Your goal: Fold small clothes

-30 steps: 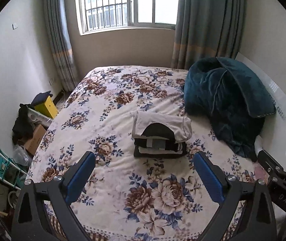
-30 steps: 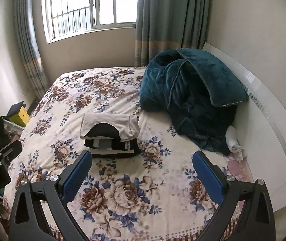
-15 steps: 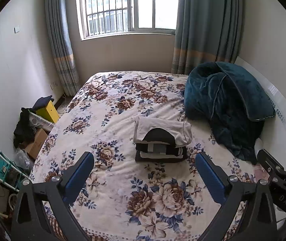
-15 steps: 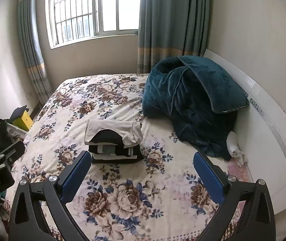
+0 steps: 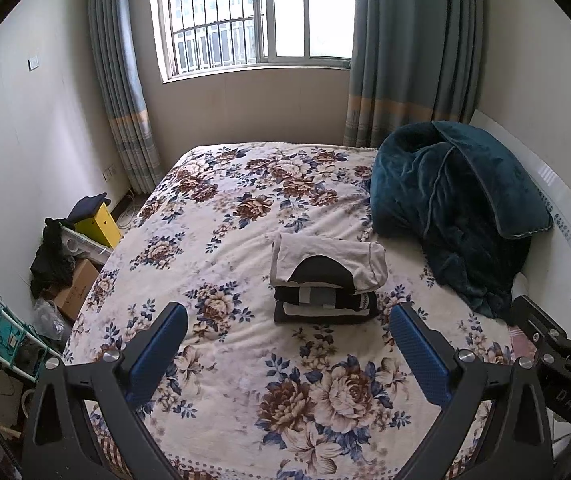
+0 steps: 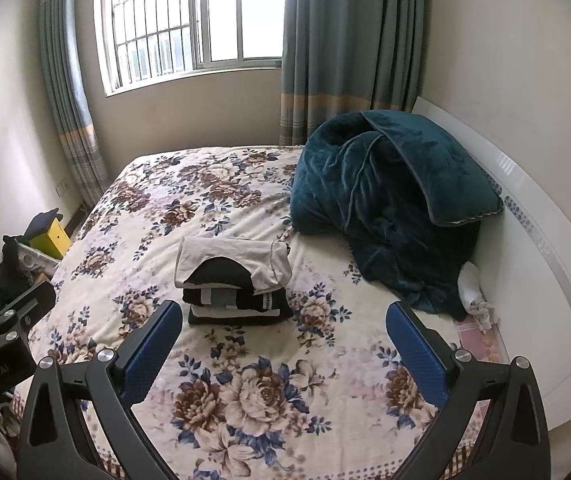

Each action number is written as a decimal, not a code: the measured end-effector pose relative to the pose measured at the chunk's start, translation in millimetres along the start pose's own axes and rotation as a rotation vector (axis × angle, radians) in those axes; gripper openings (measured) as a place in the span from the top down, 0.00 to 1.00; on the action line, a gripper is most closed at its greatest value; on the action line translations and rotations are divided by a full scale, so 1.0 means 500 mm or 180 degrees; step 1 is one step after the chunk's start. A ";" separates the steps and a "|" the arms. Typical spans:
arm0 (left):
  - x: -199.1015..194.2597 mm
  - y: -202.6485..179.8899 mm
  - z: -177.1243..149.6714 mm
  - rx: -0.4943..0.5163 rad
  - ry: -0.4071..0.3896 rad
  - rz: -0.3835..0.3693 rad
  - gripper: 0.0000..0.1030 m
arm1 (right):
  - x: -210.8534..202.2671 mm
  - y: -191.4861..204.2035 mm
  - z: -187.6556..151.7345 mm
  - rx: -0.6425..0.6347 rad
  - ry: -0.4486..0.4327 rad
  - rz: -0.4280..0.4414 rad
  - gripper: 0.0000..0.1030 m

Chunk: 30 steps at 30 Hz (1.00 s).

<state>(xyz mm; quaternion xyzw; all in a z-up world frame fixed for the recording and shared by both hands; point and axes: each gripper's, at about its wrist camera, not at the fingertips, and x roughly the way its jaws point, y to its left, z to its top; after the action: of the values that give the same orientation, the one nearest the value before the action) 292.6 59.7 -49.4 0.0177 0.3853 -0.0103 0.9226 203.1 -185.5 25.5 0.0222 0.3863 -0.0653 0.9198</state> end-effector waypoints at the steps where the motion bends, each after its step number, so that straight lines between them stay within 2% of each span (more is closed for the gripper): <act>1: 0.000 0.001 0.000 0.0002 0.0003 0.0000 0.00 | -0.001 -0.001 0.000 0.0004 0.0003 0.0005 0.00; 30: -0.007 0.012 0.001 0.0007 -0.0006 -0.0025 0.00 | -0.011 0.006 0.003 0.0026 -0.0029 0.0003 0.00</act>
<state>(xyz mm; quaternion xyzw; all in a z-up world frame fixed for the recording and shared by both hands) 290.3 65.8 -46.4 0.0172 0.3845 -0.0144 0.9229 200.9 -181.9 30.6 0.0258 0.3819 -0.0665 0.9215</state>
